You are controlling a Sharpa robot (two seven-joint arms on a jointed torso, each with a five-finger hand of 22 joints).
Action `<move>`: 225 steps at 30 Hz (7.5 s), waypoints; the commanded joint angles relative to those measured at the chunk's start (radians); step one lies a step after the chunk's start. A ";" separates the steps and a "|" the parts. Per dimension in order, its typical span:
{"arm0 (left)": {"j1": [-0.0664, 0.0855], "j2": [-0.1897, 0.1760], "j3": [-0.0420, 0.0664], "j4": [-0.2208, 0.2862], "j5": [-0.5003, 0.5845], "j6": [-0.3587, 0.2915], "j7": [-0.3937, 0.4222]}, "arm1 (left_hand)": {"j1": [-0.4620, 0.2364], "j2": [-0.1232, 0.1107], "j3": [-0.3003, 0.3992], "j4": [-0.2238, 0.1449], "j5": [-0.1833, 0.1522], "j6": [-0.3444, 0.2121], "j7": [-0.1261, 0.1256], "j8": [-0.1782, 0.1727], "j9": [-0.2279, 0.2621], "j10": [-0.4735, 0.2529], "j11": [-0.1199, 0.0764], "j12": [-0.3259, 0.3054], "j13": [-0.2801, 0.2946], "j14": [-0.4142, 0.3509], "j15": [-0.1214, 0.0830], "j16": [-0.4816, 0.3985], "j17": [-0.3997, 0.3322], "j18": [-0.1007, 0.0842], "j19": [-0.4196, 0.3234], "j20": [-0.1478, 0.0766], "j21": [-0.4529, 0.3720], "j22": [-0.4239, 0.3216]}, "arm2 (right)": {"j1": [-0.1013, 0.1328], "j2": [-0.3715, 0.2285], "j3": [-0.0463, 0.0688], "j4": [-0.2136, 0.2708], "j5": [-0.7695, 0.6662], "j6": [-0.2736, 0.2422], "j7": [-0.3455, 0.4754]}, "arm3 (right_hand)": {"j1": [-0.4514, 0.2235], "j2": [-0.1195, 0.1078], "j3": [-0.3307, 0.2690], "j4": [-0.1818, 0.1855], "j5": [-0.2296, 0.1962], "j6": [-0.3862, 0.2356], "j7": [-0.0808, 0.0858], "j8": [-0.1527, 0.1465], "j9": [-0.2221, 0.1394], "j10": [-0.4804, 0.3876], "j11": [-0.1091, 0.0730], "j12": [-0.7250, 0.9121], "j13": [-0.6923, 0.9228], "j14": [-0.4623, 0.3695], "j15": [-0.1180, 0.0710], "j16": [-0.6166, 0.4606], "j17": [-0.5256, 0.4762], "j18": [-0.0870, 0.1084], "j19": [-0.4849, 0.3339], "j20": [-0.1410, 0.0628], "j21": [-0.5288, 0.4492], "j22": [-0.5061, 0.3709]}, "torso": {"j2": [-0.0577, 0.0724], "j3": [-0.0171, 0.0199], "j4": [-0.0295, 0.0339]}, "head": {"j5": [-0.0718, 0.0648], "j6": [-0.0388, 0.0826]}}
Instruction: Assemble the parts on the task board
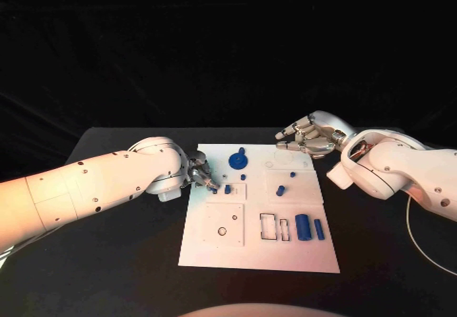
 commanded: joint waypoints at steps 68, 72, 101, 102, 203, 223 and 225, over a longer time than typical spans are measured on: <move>-0.006 0.030 -0.005 -0.015 -0.041 0.057 -0.066 | -0.282 -0.053 -0.159 0.029 0.040 0.099 -0.031 -0.005 -0.073 0.072 -0.017 0.074 0.101 0.107 -0.019 0.003 0.263 -0.022 0.094 -0.017 0.047 0.236 | -0.005 0.003 -0.001 -0.003 -0.001 0.015 0.002 | -0.001 0.010 -0.008 0.003 0.004 0.002 -0.003 -0.001 0.001 -0.008 -0.003 -0.006 -0.005 0.038 0.003 -0.012 -0.008 0.022 -0.010 -0.003 -0.010 -0.010 | 0.000 -0.0003 -0.0012 | -0.002 0.002; -0.006 0.012 0.003 0.003 -0.035 0.013 -0.062 | -0.283 -0.048 -0.243 0.063 0.040 0.104 -0.034 -0.003 -0.080 0.077 -0.021 0.079 0.110 0.107 -0.023 0.003 0.263 -0.023 0.095 -0.019 0.051 0.240 | -0.005 0.003 -0.001 -0.004 0.000 0.015 0.002 | -0.001 0.010 -0.008 0.003 0.004 0.002 -0.003 -0.001 0.001 -0.008 -0.003 -0.006 -0.005 0.038 0.003 -0.012 -0.008 0.022 -0.010 -0.003 -0.010 -0.010 | 0.000 0.0001 -0.0009 | -0.003 0.003; -0.005 0.030 -0.006 -0.015 -0.045 -0.368 0.563 | 0.276 -0.006 -0.323 -0.035 0.049 -0.220 0.083 -0.243 -0.296 -0.502 0.148 -0.519 -0.463 -0.373 0.117 -0.730 -0.523 0.144 -0.352 0.110 -0.998 -0.438 | -0.007 0.005 -0.001 -0.006 -0.004 0.011 0.003 | -0.002 0.013 -0.012 0.006 0.005 0.000 -0.003 -0.001 0.001 -0.011 -0.003 -0.009 -0.008 0.036 0.003 -0.020 -0.018 0.025 -0.018 -0.003 -0.017 -0.022 | 0.002 -0.0006 -0.0007 | -0.019 0.023; -0.008 0.047 -0.010 -0.028 -0.090 -0.380 0.581 | 0.285 -0.017 -0.306 -0.044 0.049 -0.192 0.074 -0.290 -0.336 -0.474 0.149 -0.555 -0.523 -0.361 0.120 -0.742 -0.552 0.150 -0.340 0.111 -1.008 -0.450 | -0.007 0.007 -0.001 -0.007 -0.004 0.012 0.003 | -0.002 0.013 -0.012 0.006 0.005 0.000 -0.003 -0.001 0.001 -0.011 -0.003 -0.009 -0.008 0.036 0.003 -0.020 -0.018 0.025 -0.018 -0.003 -0.017 -0.022 | 0.002 0.0000 -0.0023 | -0.020 0.024; -0.034 0.030 0.032 -0.042 -0.260 -0.194 0.394 | 0.239 -0.053 -0.055 -0.149 0.012 0.213 0.081 -0.477 -0.458 -0.079 0.090 -0.808 -0.770 0.031 0.061 -0.202 -0.160 0.023 0.035 0.054 -0.168 0.125 | -0.009 0.022 -0.002 -0.012 -0.002 0.023 0.006 | 0.000 0.021 -0.015 0.009 0.008 0.002 -0.002 0.000 0.001 -0.007 -0.003 0.000 -0.003 0.036 0.003 -0.022 -0.017 0.025 -0.018 -0.003 -0.020 -0.025 | 0.002 -0.0033 -0.0005 | -0.027 0.025; -0.040 0.033 0.025 -0.066 -0.255 -0.174 0.386 | 0.227 -0.055 -0.054 -0.147 0.012 0.214 0.081 -0.481 -0.458 -0.076 0.090 -0.816 -0.769 0.030 0.062 -0.203 -0.163 0.024 0.035 0.054 -0.171 0.125 | -0.011 0.024 -0.002 -0.014 -0.002 0.025 0.007 | 0.000 0.022 -0.016 0.010 0.009 0.002 -0.003 0.000 0.001 -0.007 -0.003 0.000 -0.003 0.036 0.003 -0.022 -0.018 0.025 -0.018 -0.003 -0.020 -0.025 | 0.003 -0.0029 -0.0030 | -0.022 0.022; -0.042 0.037 0.024 -0.070 -0.255 -0.173 0.387 | 0.227 -0.055 -0.054 -0.147 0.012 0.214 0.081 -0.481 -0.458 -0.076 0.090 -0.816 -0.769 0.030 0.062 -0.203 -0.163 0.024 0.035 0.054 -0.171 0.125 | -0.011 0.024 -0.002 -0.014 -0.002 0.025 0.007 | 0.000 0.022 -0.016 0.010 0.009 0.002 -0.003 0.000 0.001 -0.007 -0.003 0.000 -0.003 0.036 0.003 -0.022 -0.018 0.025 -0.018 -0.003 -0.020 -0.025 | 0.003 -0.0026 -0.0032 | -0.022 0.022</move>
